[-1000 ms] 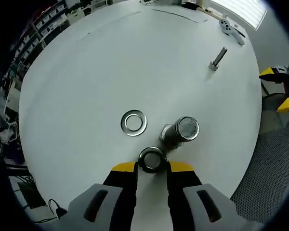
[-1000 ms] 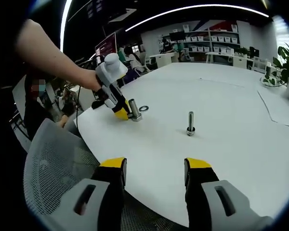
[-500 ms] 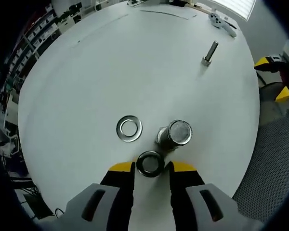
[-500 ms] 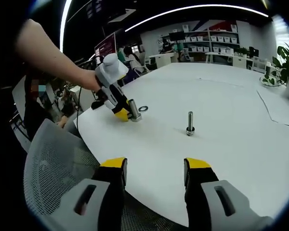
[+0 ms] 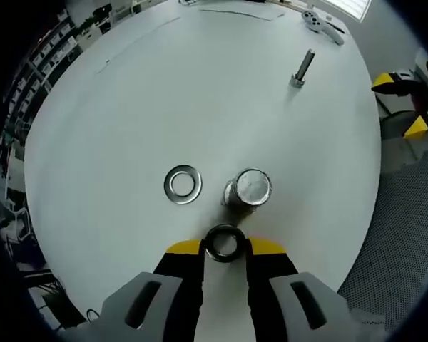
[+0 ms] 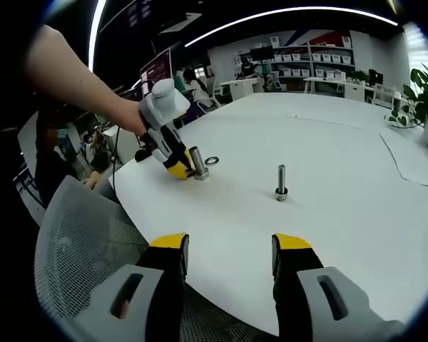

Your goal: Place the washer onto the threaded stud by aligning its center hole with the stud, sliding it down to the base, and recovering from edge contact or off-axis alignment until the washer reaches the visible bottom stop.

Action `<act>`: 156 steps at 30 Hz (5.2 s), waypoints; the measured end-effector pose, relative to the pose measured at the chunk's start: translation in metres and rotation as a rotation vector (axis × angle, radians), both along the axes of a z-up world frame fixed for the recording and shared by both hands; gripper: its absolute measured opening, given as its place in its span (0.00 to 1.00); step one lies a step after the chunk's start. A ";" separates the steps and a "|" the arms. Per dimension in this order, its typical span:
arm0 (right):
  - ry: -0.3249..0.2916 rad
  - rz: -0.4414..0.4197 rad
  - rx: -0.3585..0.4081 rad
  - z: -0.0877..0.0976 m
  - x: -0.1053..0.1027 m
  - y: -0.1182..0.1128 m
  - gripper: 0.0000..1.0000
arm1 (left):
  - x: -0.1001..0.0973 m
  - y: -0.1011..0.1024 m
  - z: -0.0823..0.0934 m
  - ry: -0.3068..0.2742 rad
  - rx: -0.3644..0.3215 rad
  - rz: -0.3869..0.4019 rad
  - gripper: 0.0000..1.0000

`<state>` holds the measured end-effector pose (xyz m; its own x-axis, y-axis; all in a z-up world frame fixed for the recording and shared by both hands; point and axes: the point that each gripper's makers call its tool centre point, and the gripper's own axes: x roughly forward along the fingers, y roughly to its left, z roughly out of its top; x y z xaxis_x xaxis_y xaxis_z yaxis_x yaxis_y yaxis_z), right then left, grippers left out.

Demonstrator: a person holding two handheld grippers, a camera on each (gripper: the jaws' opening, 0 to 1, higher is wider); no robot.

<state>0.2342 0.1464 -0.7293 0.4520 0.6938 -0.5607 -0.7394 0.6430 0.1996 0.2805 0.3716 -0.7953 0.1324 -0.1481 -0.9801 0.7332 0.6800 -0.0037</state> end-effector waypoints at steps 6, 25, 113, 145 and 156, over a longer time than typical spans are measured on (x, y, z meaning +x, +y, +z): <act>-0.001 -0.002 0.002 0.000 0.000 0.000 0.49 | -0.010 0.000 -0.001 0.012 0.028 -0.003 0.21; 0.000 0.000 -0.005 -0.001 0.000 0.000 0.49 | -0.011 0.000 -0.002 0.017 0.047 -0.012 0.21; 0.000 -0.014 -0.005 -0.001 0.002 -0.003 0.47 | -0.002 -0.014 0.062 -0.102 -0.070 -0.010 0.18; 0.000 -0.025 -0.004 -0.001 0.003 -0.004 0.47 | 0.030 -0.042 0.057 -0.086 -0.030 -0.148 0.18; 0.001 -0.031 -0.012 -0.003 0.004 -0.005 0.47 | 0.030 -0.043 0.030 -0.043 0.012 -0.193 0.19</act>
<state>0.2382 0.1409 -0.7320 0.4722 0.6729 -0.5694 -0.7191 0.6677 0.1926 0.3101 0.3285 -0.7654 0.1449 -0.1634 -0.9759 0.8492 0.5267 0.0379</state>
